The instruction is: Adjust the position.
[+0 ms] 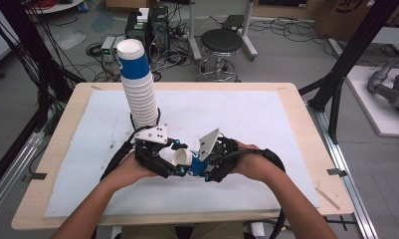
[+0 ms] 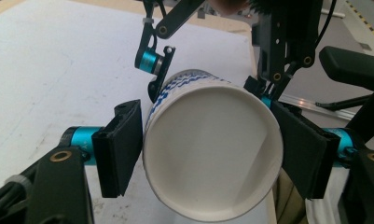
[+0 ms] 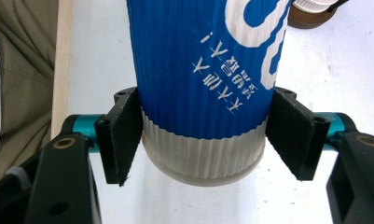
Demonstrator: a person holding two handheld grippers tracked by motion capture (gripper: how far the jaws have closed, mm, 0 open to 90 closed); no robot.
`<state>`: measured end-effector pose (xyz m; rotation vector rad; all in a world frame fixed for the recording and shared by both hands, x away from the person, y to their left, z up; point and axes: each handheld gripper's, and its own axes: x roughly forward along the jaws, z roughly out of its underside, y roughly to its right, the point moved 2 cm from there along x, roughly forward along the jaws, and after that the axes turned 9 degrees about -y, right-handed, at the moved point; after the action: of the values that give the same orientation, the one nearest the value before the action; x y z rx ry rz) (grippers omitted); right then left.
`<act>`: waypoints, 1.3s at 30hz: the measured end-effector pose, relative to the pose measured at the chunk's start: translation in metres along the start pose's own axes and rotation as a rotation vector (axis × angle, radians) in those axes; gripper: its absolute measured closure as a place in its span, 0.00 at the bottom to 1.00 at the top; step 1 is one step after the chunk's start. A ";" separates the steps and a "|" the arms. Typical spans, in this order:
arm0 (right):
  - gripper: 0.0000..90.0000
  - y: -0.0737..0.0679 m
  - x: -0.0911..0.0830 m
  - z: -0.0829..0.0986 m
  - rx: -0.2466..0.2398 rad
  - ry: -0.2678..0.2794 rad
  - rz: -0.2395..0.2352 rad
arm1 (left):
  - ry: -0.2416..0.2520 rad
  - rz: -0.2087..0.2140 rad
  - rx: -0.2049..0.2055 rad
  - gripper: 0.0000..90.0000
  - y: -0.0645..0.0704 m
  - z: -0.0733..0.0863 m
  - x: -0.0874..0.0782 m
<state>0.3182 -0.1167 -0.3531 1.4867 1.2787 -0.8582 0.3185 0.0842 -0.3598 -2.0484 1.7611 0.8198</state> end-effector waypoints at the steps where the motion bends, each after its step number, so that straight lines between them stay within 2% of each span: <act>1: 0.34 0.000 0.000 -0.001 -0.002 -0.008 -0.001 | -0.004 -0.002 0.000 0.31 0.000 0.000 0.000; 6: 0.34 0.000 0.002 -0.004 -0.018 -0.043 0.002 | -0.014 -0.007 -0.007 0.32 0.001 0.005 0.002; 9: 0.34 -0.001 0.004 -0.004 -0.024 -0.055 -0.002 | -0.014 -0.013 0.004 0.33 0.001 0.007 0.003; 13: 0.30 0.000 0.005 -0.003 -0.014 -0.048 -0.006 | -0.004 -0.018 0.019 0.34 0.001 0.007 0.003; 15: 0.28 0.001 0.004 -0.001 0.009 -0.025 -0.017 | 0.004 -0.018 0.023 0.34 0.001 0.006 0.003; 17: 0.25 0.002 0.001 0.002 0.032 0.031 -0.022 | 0.018 -0.017 0.019 0.34 0.002 0.007 0.003; 18: 0.23 0.003 -0.001 0.004 0.032 0.078 -0.020 | 0.024 -0.015 0.016 0.34 0.002 0.007 0.003; 22: 0.23 0.004 -0.013 0.016 0.100 0.222 -0.018 | 0.054 -0.017 0.008 0.34 0.000 0.009 0.002; 25: 0.23 0.003 -0.020 0.026 0.151 0.326 -0.013 | 0.104 -0.013 -0.010 0.33 -0.002 0.011 0.001; 29: 0.23 0.000 -0.024 0.040 0.215 0.454 0.005 | 0.128 -0.017 -0.020 0.33 -0.003 0.014 0.001; 32: 0.23 -0.001 -0.024 0.050 0.266 0.515 0.019 | 0.153 -0.024 -0.025 0.33 -0.004 0.016 0.002; 39: 0.23 -0.008 -0.017 0.071 0.348 0.601 0.034 | 0.206 -0.046 -0.036 0.33 -0.006 0.022 0.000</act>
<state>0.3120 -0.1892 -0.3594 2.1457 1.5769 -0.6509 0.3195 0.0980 -0.3778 -2.2580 1.8076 0.6516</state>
